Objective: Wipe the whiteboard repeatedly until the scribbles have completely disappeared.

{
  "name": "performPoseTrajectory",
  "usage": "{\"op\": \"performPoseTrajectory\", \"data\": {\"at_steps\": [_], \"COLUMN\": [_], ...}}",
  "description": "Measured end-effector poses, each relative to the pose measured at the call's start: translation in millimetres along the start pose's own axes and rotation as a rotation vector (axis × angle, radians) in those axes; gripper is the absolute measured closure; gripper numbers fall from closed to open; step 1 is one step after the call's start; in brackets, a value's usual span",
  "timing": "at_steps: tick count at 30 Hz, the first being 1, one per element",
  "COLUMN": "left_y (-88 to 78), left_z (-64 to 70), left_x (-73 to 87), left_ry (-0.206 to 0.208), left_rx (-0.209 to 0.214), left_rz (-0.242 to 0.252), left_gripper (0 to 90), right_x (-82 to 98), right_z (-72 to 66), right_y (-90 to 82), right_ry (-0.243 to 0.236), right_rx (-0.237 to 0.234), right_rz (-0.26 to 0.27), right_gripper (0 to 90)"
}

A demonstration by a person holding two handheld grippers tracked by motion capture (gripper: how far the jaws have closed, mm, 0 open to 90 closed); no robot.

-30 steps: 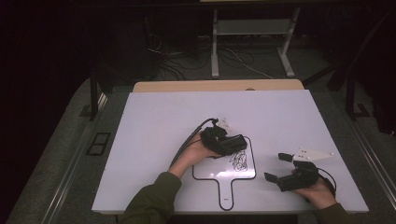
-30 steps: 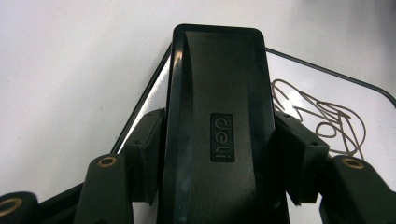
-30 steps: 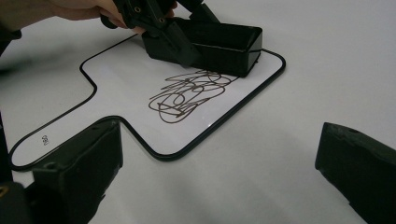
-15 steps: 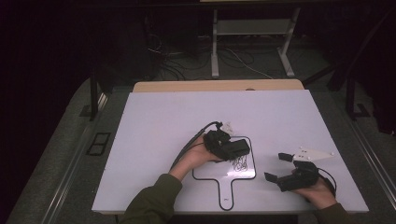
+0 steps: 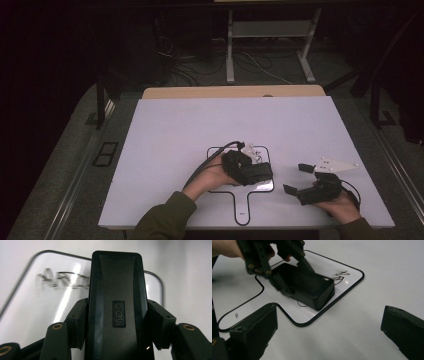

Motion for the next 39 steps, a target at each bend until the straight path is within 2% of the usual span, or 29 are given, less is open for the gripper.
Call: {"op": "performPoseTrajectory", "data": {"at_steps": [2,6,10,16,21,23,24,29,30,32,33,39], "left_y": [0.5,-0.1,-1.2,-5.4,-11.9,-13.7,-14.1,-12.8,-11.0,-9.7,-8.0,-4.1], "left_z": [4.7,-1.4,-15.6,-39.6,-56.7,-61.5,-61.9,-54.1,-50.3,-43.5,-38.8,-17.2], "left_x": [0.8,0.0,-2.8,-4.0,-1.1,0.2,0.7,0.0,-0.8,-1.1,-1.5,-0.3], "left_ry": [0.005,0.0,-0.025,-0.102,-0.143,-0.156,-0.162,-0.125,-0.125,-0.098,-0.101,-0.064], "left_rx": [0.003,0.007,-0.021,-0.065,-0.11,-0.115,-0.116,-0.111,-0.107,-0.096,-0.089,-0.058], "left_rz": [-0.009,0.002,0.02,0.052,0.06,0.071,0.075,0.043,0.053,0.034,0.041,0.02], "left_gripper": [39.0,39.0,39.0,39.0,39.1,39.1,39.1,39.1,39.1,39.1,39.1,39.1], "right_x": [0.0,0.0,0.2,0.5,0.6,0.6,0.6,0.7,0.7,0.7,0.7,0.7], "right_z": [-0.1,-0.2,0.1,0.0,-0.4,-0.4,-0.3,-0.2,-0.2,0.0,0.2,0.0], "right_y": [-0.1,-0.4,0.0,0.4,0.6,0.6,0.7,1.2,1.2,0.9,0.7,0.5], "right_ry": [0.0,0.0,-0.002,-0.002,0.002,0.002,0.001,0.0,0.0,0.003,0.003,0.003], "right_rx": [-0.001,0.0,0.002,0.001,-0.003,-0.003,-0.003,-0.004,-0.003,-0.001,-0.001,-0.001], "right_rz": [0.0,0.001,-0.002,-0.004,-0.006,-0.006,-0.005,-0.007,-0.007,-0.006,-0.005,-0.005], "right_gripper": [0.0,0.0,0.0,0.0,0.0,0.0,0.0,0.0,0.0,0.0,0.0,0.0]}}
Point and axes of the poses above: each handheld gripper's, and its own axes: y roughly forward along the jaws, x roughly out of its underside, z roughly to its right, the point moved 5 cm from there along y, roughly forward along the jaws, and after that the axes turned 12 degrees about -y, right-handed, at the moved point
